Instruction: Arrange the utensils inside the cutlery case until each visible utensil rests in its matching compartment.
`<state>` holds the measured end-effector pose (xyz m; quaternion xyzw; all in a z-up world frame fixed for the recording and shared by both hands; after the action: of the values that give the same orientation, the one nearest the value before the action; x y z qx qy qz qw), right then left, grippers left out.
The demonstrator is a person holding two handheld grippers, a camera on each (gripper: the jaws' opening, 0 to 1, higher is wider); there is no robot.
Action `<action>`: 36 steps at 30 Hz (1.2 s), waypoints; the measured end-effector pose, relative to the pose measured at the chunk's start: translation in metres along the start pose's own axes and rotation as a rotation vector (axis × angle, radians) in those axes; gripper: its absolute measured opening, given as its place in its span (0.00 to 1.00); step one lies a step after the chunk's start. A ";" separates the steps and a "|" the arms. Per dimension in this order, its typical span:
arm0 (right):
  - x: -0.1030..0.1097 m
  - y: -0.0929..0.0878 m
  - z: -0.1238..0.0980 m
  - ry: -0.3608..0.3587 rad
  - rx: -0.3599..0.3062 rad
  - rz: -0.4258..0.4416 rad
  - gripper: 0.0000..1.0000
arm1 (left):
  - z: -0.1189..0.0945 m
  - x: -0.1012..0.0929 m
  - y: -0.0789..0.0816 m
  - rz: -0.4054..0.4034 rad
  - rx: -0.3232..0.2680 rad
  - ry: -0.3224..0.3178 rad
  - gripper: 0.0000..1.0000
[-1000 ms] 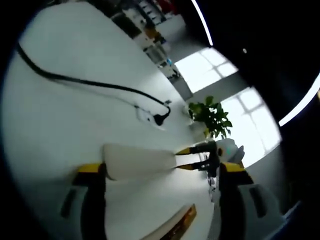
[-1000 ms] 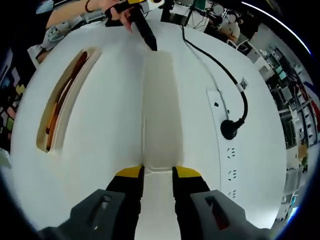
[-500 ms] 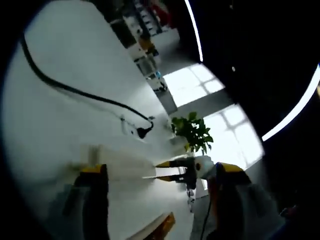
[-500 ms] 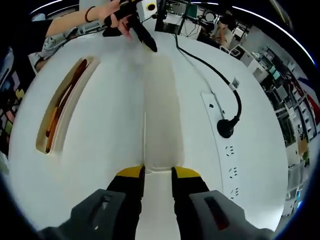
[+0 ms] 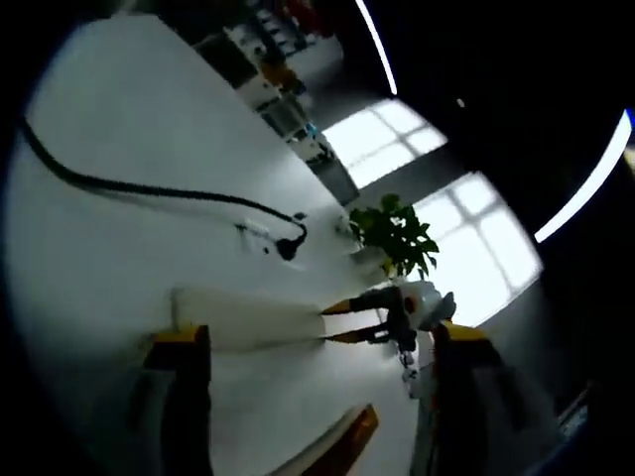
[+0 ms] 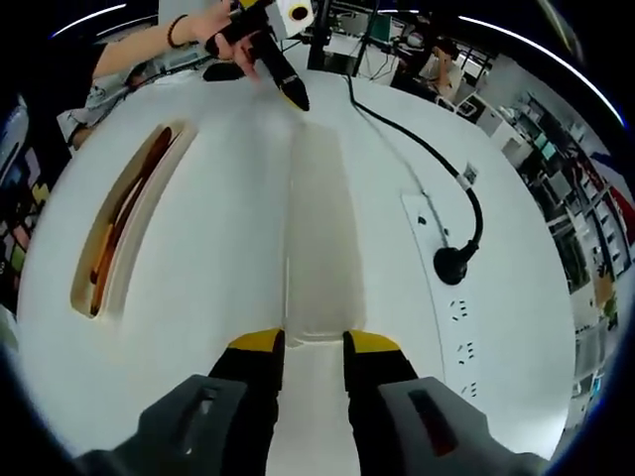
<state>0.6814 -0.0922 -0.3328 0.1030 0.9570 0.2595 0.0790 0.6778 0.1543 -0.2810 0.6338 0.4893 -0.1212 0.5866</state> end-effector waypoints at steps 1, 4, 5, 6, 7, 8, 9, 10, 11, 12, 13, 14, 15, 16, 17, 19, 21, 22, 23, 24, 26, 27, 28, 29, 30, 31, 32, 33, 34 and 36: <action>0.000 0.000 0.000 -0.002 -0.006 0.005 0.25 | 0.000 0.000 -0.001 0.047 0.017 0.009 1.00; -0.004 -0.001 0.000 -0.011 -0.012 0.015 0.27 | 0.004 0.000 0.002 0.179 0.068 0.025 0.97; -0.007 -0.001 0.000 -0.015 -0.010 0.017 0.29 | 0.005 0.000 0.001 0.225 0.100 0.033 0.97; -0.007 0.000 0.000 -0.018 -0.006 0.014 0.29 | 0.007 0.002 0.000 0.275 0.130 0.052 0.97; -0.009 0.000 0.000 -0.020 -0.001 0.011 0.30 | 0.008 0.002 0.000 0.312 0.151 0.065 0.97; -0.010 0.001 0.000 -0.022 0.004 0.008 0.31 | 0.008 0.003 -0.003 0.397 0.210 0.080 0.97; -0.010 0.001 0.000 -0.023 0.009 0.006 0.31 | 0.009 0.004 -0.003 0.448 0.234 0.088 0.95; -0.010 0.001 0.000 -0.025 0.013 0.004 0.32 | 0.009 0.003 -0.007 0.520 0.269 0.100 0.93; -0.010 0.001 0.000 -0.026 0.015 0.004 0.33 | 0.010 0.004 -0.011 0.574 0.317 0.109 0.92; -0.010 0.001 0.000 -0.028 0.017 0.002 0.34 | 0.012 0.006 -0.012 0.616 0.356 0.113 0.92; -0.010 0.001 0.000 -0.031 0.021 0.002 0.35 | 0.014 0.007 -0.015 0.651 0.387 0.118 0.93; -0.010 0.001 -0.001 -0.032 0.026 -0.001 0.35 | 0.016 0.009 -0.017 0.682 0.428 0.115 0.93; -0.011 0.003 0.000 -0.031 0.035 -0.007 0.36 | 0.019 0.009 -0.020 0.726 0.480 0.110 0.94; -0.012 0.004 0.001 -0.031 0.044 -0.010 0.36 | 0.022 0.011 -0.018 0.754 0.500 0.110 0.94; -0.014 0.005 0.001 -0.033 0.054 -0.011 0.37 | 0.024 0.012 -0.019 0.776 0.532 0.110 0.94; -0.014 0.006 0.001 -0.033 0.068 -0.017 0.37 | 0.029 0.012 -0.016 0.832 0.560 0.101 0.95; -0.014 0.006 0.001 -0.030 0.079 -0.023 0.37 | 0.032 0.012 -0.015 0.845 0.588 0.099 0.95; -0.014 0.006 0.001 -0.028 0.084 -0.024 0.38 | 0.033 0.015 -0.014 0.858 0.613 0.104 0.95; -0.013 0.006 0.001 -0.029 0.104 -0.033 0.39 | 0.033 0.018 -0.014 0.880 0.641 0.116 0.96; -0.014 0.007 0.000 -0.035 0.120 -0.039 0.43 | 0.033 0.022 -0.014 0.908 0.673 0.131 0.97; -0.013 0.009 -0.001 -0.030 0.140 -0.043 0.51 | 0.032 0.028 -0.015 0.946 0.739 0.156 0.99; -0.011 0.010 -0.002 -0.024 0.143 -0.048 0.53 | 0.033 0.030 -0.015 0.958 0.757 0.161 0.99; -0.009 0.012 -0.002 -0.014 0.139 -0.048 0.53 | 0.034 0.034 -0.013 0.974 0.787 0.163 0.99; -0.008 0.013 -0.002 -0.005 0.131 -0.042 0.53 | 0.036 0.036 -0.012 0.974 0.789 0.165 0.97; -0.006 0.016 0.000 0.008 0.116 -0.021 0.53 | 0.038 0.037 -0.012 0.976 0.800 0.160 0.93; -0.004 0.018 0.002 0.017 0.114 -0.006 0.54 | 0.038 0.039 -0.012 0.983 0.828 0.143 0.86; -0.003 0.017 0.005 0.027 0.119 0.006 0.54 | 0.037 0.040 -0.014 0.997 0.855 0.139 0.82; -0.002 0.016 0.007 0.033 0.133 0.014 0.55 | 0.037 0.041 -0.013 1.009 0.868 0.143 0.79; -0.002 0.016 0.009 0.034 0.141 0.021 0.55 | 0.036 0.042 -0.014 1.023 0.887 0.150 0.78; -0.003 0.016 0.012 0.034 0.141 0.044 0.55 | 0.037 0.044 -0.013 1.042 0.908 0.156 0.77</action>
<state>0.6896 -0.0743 -0.3344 0.1251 0.9716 0.1947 0.0497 0.7050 0.1416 -0.3316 0.9756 0.0631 0.0294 0.2083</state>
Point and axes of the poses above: the point that each gripper's makers call its tool centre point, and the gripper's own axes: z roughly forward along the fingers, x roughly to its left, y roughly out of its top, the point moved 5 cm from there along -z, roughly backward along the fingers, and after that the axes turned 8 degrees about z, right-handed, at the moved point
